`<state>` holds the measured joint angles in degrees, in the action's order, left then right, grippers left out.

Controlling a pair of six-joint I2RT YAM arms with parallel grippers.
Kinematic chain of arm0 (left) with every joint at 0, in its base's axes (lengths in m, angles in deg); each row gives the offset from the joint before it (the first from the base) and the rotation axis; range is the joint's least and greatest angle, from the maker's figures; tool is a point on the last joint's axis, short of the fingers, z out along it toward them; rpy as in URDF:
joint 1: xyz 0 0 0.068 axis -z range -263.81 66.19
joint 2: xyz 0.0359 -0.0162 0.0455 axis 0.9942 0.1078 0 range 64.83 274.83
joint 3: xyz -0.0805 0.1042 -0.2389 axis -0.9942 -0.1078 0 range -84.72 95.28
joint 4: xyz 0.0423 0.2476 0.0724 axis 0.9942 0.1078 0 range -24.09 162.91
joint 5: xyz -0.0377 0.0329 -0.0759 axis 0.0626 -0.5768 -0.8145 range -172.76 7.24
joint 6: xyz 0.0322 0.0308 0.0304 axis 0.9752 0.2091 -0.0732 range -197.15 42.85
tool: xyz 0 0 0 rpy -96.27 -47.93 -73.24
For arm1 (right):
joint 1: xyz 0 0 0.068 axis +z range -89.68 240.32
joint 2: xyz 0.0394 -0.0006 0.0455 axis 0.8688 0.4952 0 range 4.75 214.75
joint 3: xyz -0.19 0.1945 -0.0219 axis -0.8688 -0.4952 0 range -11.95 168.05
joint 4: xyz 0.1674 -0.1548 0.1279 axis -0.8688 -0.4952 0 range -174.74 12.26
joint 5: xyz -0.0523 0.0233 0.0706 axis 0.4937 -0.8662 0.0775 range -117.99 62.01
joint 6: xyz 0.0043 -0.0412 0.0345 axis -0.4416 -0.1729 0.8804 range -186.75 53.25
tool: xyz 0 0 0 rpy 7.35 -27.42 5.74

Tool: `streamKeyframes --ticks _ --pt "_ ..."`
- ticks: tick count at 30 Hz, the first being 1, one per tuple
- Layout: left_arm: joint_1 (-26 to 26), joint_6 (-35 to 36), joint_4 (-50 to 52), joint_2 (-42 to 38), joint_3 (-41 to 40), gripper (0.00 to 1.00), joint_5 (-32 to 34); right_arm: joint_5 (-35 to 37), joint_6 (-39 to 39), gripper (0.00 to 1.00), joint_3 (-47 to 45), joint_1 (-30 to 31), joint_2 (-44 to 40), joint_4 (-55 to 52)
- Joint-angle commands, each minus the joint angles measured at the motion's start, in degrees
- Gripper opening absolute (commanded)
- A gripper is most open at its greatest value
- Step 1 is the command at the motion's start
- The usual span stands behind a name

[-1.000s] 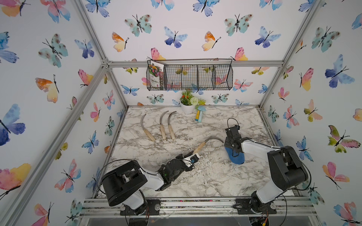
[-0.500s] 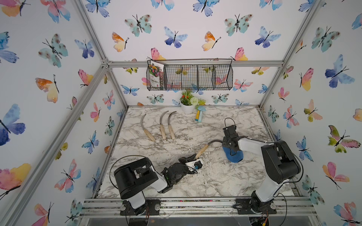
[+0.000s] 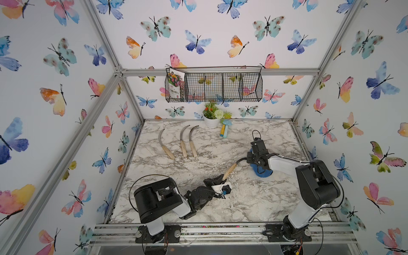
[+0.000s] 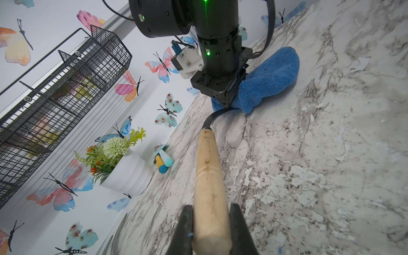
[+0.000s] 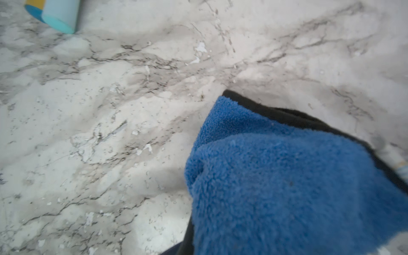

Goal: Wipe small sickles with rags
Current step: Wipe the small sickle.

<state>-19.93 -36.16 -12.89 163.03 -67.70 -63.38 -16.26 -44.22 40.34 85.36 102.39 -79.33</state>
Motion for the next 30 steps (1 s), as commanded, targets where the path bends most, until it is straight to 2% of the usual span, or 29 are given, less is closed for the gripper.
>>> streamKeyframes --ticks 1,11,14,16,18,25,30 --pt "0.33 -0.05 1.5 0.02 1.0 0.0 -2.26 -4.78 -1.88 0.02 1.57 4.59 -1.87 0.31" --pt "0.09 -0.72 1.49 -0.38 0.98 0.0 -1.65 -3.31 -2.14 0.02 0.89 17.14 -7.48 -0.66" --pt "-0.15 -1.0 1.47 -0.54 0.85 0.0 -1.55 -2.5 -0.77 0.02 -0.03 17.73 -8.19 -0.99" --pt "-0.19 -1.13 1.27 -0.64 0.71 0.0 -1.45 1.38 0.5 0.02 -0.69 17.56 -7.58 -1.27" --pt "-0.2 -1.22 1.04 -0.68 0.57 0.0 -1.36 4.51 1.79 0.02 -0.3 16.45 -6.08 -3.01" --pt "-0.26 -1.49 -0.14 -0.9 0.13 0.0 -0.81 0.86 4.1 0.02 -1.06 1.95 1.31 -2.3" --pt "-0.41 -1.53 -0.69 -1.25 -0.18 0.0 -0.93 0.44 5.17 0.02 -0.1 -3.31 5.9 -3.04"
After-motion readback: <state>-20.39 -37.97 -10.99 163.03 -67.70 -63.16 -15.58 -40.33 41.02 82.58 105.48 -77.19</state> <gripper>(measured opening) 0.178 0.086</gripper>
